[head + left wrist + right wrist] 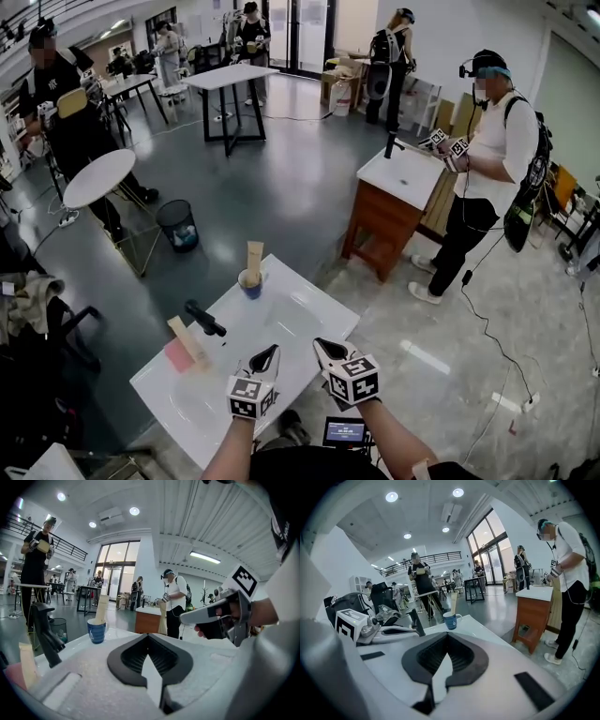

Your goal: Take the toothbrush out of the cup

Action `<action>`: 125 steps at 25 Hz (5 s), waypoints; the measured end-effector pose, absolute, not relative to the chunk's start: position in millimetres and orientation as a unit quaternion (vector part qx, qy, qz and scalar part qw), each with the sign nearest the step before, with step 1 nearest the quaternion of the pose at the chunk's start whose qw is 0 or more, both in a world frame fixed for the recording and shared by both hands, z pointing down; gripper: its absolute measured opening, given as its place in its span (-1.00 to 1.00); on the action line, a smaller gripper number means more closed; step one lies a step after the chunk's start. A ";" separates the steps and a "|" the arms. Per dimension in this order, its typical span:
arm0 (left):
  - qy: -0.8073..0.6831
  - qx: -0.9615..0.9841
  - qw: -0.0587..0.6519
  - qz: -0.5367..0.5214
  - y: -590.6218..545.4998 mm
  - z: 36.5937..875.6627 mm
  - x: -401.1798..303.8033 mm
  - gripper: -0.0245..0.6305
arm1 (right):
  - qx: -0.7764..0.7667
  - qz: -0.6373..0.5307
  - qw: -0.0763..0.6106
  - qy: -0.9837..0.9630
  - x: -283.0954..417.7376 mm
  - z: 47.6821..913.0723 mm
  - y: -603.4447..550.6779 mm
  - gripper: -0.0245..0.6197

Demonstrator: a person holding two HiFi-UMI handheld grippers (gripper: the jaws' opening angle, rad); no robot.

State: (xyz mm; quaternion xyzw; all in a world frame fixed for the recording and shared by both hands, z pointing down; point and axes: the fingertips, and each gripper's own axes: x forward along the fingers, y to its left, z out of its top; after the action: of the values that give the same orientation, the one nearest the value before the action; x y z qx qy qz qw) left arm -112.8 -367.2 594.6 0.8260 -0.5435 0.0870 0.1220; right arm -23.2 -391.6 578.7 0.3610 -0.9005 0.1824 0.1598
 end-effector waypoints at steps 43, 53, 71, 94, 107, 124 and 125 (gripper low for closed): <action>-0.682 0.710 0.152 0.089 -475.9 607.1 -164.2 -0.90 | 0.160 0.184 0.187 -0.952 -114.9 591.6 -530.4 -0.90; -0.683 0.712 0.139 0.084 -477.2 599.8 -183.5 -0.90 | 0.156 0.178 0.191 -0.953 -133.3 590.2 -528.2 -0.90; -0.690 0.708 0.134 0.068 -484.8 592.1 -198.5 -0.90 | 0.127 0.173 0.212 -0.953 -150.1 597.8 -533.6 -0.90; -0.700 0.689 0.166 0.090 -526.2 614.4 -227.1 -0.90 | 0.112 0.166 0.250 -0.947 -233.5 635.2 -622.3 -0.37; -0.698 0.688 0.173 0.094 -522.1 625.4 -232.4 -0.90 | 0.097 0.148 0.239 -0.955 -247.4 630.8 -609.2 -0.78; -0.706 0.689 0.141 0.084 -489.7 599.8 -226.3 -0.90 | 0.126 0.129 0.140 -0.974 -215.5 535.8 -593.0 -0.78; -0.707 0.689 0.139 0.084 -487.6 599.3 -226.7 -0.90 | 0.128 0.129 0.133 -0.974 -212.1 530.0 -592.2 -0.78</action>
State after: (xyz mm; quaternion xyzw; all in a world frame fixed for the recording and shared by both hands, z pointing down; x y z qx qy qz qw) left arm -226.7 -487.6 599.3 0.6887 -0.7067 0.0836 0.1392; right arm -212.1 -592.2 530.0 0.1278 -0.9744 0.1286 0.1332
